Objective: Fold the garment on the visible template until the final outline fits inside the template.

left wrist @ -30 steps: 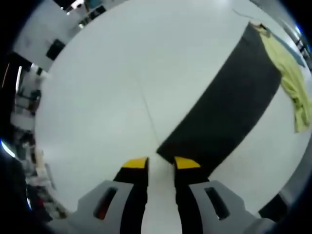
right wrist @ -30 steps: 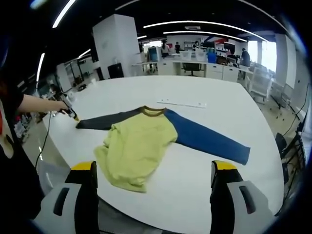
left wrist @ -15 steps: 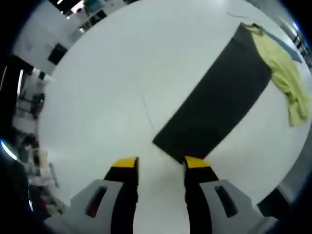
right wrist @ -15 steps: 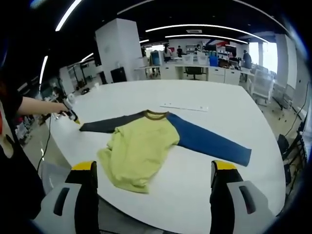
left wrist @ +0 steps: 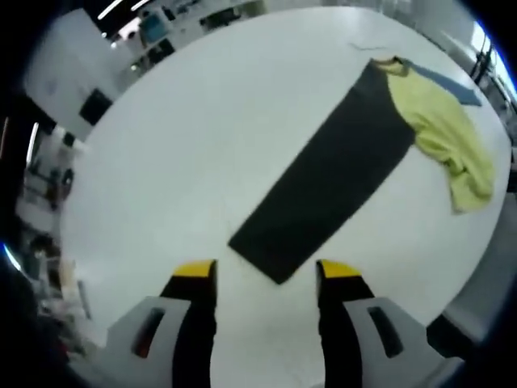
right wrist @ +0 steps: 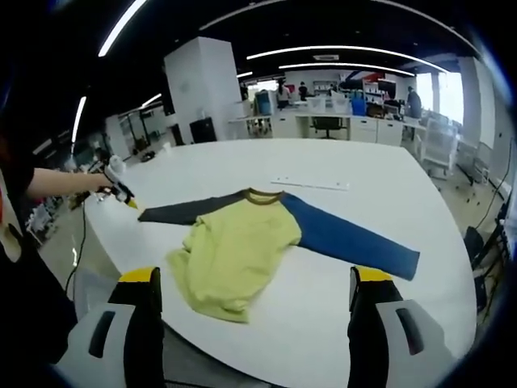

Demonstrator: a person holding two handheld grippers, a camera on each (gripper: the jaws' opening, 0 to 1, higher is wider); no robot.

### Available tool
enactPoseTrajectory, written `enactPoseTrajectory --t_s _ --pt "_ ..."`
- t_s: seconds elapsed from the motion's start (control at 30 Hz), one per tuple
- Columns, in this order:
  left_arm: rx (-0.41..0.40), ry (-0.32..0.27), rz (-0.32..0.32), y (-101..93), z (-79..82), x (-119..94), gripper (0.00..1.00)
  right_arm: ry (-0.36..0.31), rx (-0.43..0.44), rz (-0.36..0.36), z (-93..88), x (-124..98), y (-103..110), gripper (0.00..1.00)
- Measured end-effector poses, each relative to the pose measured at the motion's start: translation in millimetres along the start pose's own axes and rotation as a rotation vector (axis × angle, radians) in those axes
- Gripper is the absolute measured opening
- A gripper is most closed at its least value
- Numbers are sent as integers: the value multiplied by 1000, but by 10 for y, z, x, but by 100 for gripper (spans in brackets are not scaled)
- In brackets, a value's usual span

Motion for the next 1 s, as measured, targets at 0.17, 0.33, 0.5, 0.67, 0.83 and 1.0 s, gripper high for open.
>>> enactPoseTrajectory --t_s 0.17,0.33,0.5,0.67,0.83,1.0 --pt "-21 -35 -29 -215 -25 -73 49 -8 0 9 -22 -30 -24 96" --pt "-62 -94 -78 -408 -19 -146 53 -12 -7 17 -56 -60 -49 96" --pt "-82 -158 -115 -676 -13 -368 56 -15 -1 26 -122 -94 -122 96" --pt "-104 -210 -162 -874 -23 -538 59 -20 4 30 -153 -103 -156 96" --pt "-117 -257 -198 -1082 -28 -735 61 -23 0 31 -171 -118 -188 95" --pt "-131 -298 -239 -1325 -16 -917 64 -30 4 28 -180 -143 -228 95"
Point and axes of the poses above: the point that each gripper's makers call its tool centre point, and the gripper's own axes: x roughly forward along the fingers, y roughly to its left, z roughly out of its top, the point moved 3 cm from there along -x, roughly backward along the fingers, and after that the axes turned 6 degrees about -x, right-handed, at the moved point
